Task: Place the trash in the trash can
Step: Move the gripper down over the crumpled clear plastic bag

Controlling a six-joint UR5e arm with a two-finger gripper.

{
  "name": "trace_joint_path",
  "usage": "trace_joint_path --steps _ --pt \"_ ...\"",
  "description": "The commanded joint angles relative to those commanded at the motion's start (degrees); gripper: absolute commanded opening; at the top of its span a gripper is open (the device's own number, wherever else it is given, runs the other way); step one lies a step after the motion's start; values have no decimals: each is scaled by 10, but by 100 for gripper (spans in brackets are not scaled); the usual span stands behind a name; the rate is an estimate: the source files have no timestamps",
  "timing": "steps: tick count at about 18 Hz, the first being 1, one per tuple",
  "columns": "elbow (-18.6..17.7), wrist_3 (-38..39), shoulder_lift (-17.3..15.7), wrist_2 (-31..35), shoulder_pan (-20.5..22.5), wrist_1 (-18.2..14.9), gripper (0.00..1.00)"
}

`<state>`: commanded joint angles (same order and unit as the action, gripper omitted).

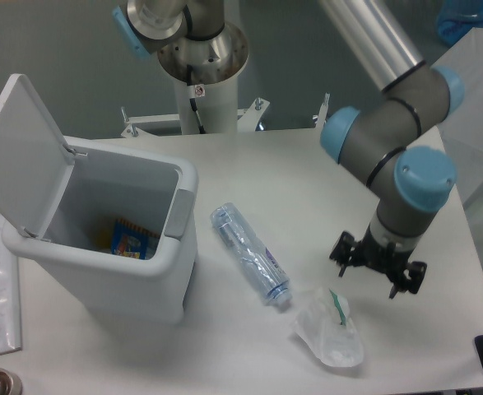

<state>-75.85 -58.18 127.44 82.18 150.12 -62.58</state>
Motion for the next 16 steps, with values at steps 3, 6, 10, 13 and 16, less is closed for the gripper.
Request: trace_joint_path --steps 3,6,10,13,16 --pt "0 5 3 -4 -3 0 100" --pt "0 9 6 0 -4 -1 100" --pt "4 10 7 1 -4 0 100" --pt "5 11 8 1 -4 0 100" --pt "3 9 14 1 -5 1 100"
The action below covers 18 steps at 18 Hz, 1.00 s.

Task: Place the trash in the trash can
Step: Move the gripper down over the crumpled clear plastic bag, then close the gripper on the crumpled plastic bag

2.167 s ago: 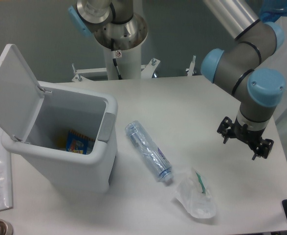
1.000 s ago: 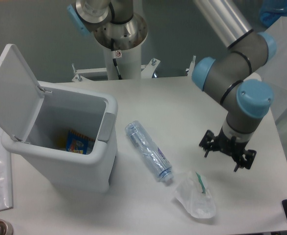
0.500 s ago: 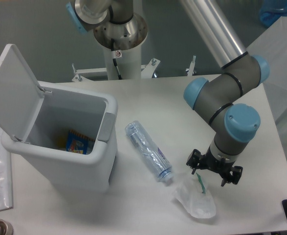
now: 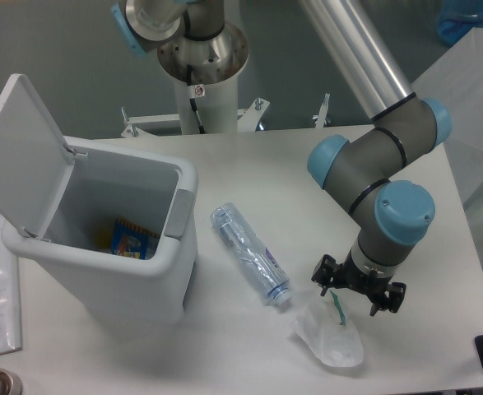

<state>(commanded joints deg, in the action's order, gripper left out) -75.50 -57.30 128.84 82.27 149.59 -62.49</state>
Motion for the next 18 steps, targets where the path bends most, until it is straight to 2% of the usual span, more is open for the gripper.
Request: trace_joint_path --steps 5,6,7,8,12,14,16,18 --pt "-11 1 -3 0 -11 0 99" --pt "-14 1 -3 0 -11 0 86" --pt "-18 1 -4 0 -11 -1 61" --pt "-23 1 -6 0 -11 -1 50" --pt "-26 1 -8 0 -11 0 34" --pt "-27 1 -8 1 -12 -1 21" --pt "-27 3 -10 1 -12 -1 2" --pt "-25 12 -10 0 -11 -1 0"
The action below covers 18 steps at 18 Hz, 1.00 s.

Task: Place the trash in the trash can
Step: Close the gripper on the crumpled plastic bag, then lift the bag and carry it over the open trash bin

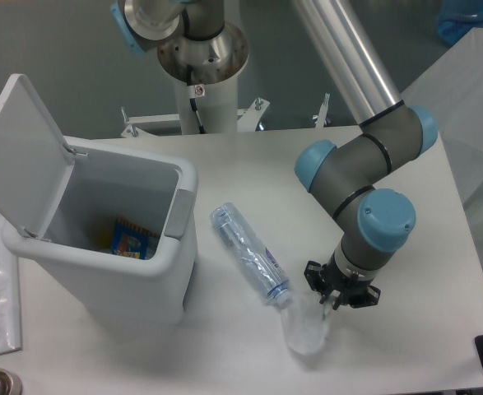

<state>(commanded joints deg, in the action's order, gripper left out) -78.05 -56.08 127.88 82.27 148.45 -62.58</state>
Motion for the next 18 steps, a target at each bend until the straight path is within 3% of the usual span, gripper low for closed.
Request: trace_joint_path --steps 7,9,12,18 --pt "4 19 -14 -5 4 6 0" --pt "4 16 -32 -7 8 9 0" --pt "13 12 -40 -36 11 11 0" --pt "22 20 -103 -77 18 10 0"
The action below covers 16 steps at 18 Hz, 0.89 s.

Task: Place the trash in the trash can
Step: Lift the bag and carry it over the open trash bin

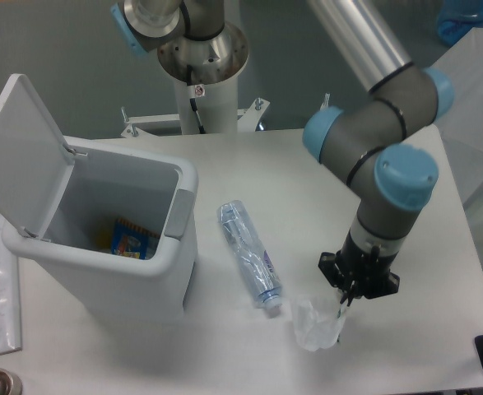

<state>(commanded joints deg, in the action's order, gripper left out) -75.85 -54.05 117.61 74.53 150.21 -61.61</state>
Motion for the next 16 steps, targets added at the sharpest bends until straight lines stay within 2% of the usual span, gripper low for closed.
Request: trace_joint_path --steps 6,10,13,16 --pt "-1 75 -56 -100 -8 0 0" --pt "-4 135 -124 -176 -22 2 0" --pt "-25 159 -176 -221 -27 2 0" --pt "-68 158 -227 -244 -35 2 0"
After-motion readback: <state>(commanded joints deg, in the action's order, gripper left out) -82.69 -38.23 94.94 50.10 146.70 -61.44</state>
